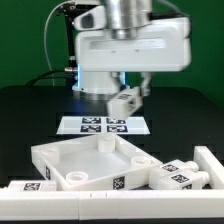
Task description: Assemble square table
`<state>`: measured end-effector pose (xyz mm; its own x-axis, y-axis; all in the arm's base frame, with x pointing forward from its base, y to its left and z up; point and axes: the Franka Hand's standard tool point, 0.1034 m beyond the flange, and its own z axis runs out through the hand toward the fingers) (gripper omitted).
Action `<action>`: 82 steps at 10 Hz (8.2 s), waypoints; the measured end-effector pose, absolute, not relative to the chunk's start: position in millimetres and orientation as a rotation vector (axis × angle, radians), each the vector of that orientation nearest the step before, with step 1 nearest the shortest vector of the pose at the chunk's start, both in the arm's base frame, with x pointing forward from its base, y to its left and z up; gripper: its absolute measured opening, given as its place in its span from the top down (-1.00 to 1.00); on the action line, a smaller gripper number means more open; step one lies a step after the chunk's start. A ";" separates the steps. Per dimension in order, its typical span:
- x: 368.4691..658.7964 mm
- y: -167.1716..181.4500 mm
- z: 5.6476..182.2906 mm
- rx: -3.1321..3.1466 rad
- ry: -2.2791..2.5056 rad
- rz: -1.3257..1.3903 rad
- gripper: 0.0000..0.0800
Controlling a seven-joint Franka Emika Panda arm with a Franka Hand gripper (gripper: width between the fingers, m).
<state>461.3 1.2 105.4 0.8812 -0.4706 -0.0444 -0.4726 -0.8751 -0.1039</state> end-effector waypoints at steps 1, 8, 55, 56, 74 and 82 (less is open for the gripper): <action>451.4 -20.6 95.6 -2.963 0.716 -0.019 0.29; 406.2 -78.1 72.4 -3.034 0.541 -0.060 0.29; 579.2 102.7 32.7 -2.734 1.418 0.077 -0.62; 575.6 102.6 26.6 -2.734 1.426 0.087 -0.62; 575.3 99.0 62.4 -2.756 1.325 0.083 0.30; 514.2 113.4 96.2 -2.866 1.002 0.078 0.30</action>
Offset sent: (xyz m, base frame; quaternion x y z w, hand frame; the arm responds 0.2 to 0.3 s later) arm 0.0000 0.0000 0.0000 0.0000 0.0000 0.0000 1.0000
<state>514.2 113.4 96.2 0.7817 -0.6181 -0.0828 -0.6235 -0.7776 -0.0815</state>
